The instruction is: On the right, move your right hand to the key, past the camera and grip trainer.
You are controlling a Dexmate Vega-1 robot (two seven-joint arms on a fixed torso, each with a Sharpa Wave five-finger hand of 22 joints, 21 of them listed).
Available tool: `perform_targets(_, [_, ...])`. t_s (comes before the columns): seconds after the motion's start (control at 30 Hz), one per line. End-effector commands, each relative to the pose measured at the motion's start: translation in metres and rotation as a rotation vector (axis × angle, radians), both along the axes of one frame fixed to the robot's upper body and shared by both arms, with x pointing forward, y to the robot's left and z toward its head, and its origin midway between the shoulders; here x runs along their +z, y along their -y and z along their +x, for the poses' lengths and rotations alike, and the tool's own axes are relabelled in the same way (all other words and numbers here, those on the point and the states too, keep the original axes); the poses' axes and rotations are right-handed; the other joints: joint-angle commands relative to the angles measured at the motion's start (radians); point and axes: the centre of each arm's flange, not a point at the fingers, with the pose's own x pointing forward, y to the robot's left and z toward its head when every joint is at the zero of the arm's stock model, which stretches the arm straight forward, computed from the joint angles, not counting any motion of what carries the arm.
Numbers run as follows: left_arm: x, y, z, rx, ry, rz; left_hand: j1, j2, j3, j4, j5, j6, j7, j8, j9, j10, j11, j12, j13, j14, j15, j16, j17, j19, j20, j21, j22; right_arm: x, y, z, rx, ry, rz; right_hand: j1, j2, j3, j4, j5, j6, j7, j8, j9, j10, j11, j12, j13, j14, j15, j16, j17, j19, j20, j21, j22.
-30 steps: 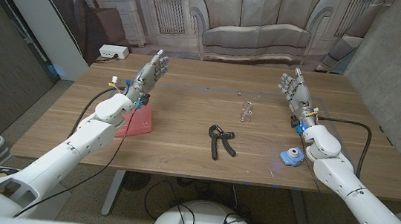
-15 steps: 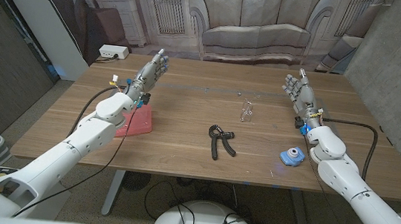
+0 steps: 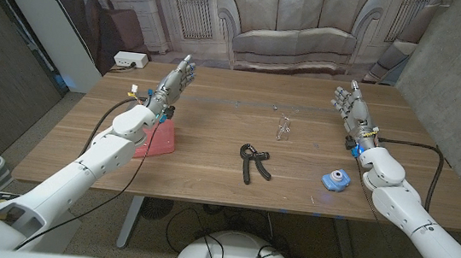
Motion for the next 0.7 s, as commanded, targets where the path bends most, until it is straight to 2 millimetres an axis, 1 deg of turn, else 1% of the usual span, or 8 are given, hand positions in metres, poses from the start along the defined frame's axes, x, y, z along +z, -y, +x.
perform_targets(0.03, [0.001, 0.003, 0.000, -0.003, -0.001, 0.003, 0.006, 0.004, -0.006, -0.001, 0.000, 0.008, -0.002, -0.003, 0.001, 0.005, 0.002, 0.000, 0.003, -0.001, 0.003, 0.000, 0.002, -0.002, -0.052, 0.001, 0.002, -0.001, 0.013, -0.006, -0.023, -0.001, -0.003, 0.003, 0.003, 0.001, -0.007, -0.001, 0.008, 0.002, 0.002, 0.002, 0.014, 0.001, 0.004, 0.002, 0.013, -0.002, 0.006, 0.005, 0.010, -0.020, -0.007, 0.002])
perform_targets(0.33, [-0.004, 0.007, 0.001, -0.010, -0.003, -0.008, 0.007, 0.005, -0.007, -0.001, 0.000, 0.009, -0.003, -0.004, 0.001, 0.007, 0.000, 0.000, 0.003, 0.001, 0.003, 0.000, 0.002, -0.002, -0.048, 0.000, 0.002, -0.001, 0.020, -0.009, -0.030, 0.007, -0.005, 0.004, 0.004, 0.000, -0.008, -0.002, 0.008, 0.002, 0.002, 0.002, 0.014, -0.004, 0.003, 0.002, 0.014, -0.001, 0.005, 0.005, 0.011, -0.019, -0.008, 0.002])
perform_targets(0.7, [-0.007, 0.007, -0.003, -0.003, -0.006, -0.013, 0.008, 0.006, -0.009, -0.002, -0.001, 0.014, -0.001, -0.003, 0.001, 0.009, -0.002, 0.000, 0.003, 0.002, 0.002, 0.000, 0.002, -0.002, -0.044, 0.001, 0.002, -0.004, 0.030, -0.013, -0.044, 0.006, 0.000, 0.005, 0.004, -0.001, -0.009, -0.004, 0.008, 0.001, 0.001, 0.002, 0.016, -0.001, 0.003, 0.002, 0.015, 0.000, 0.005, 0.006, 0.013, -0.019, -0.010, 0.002])
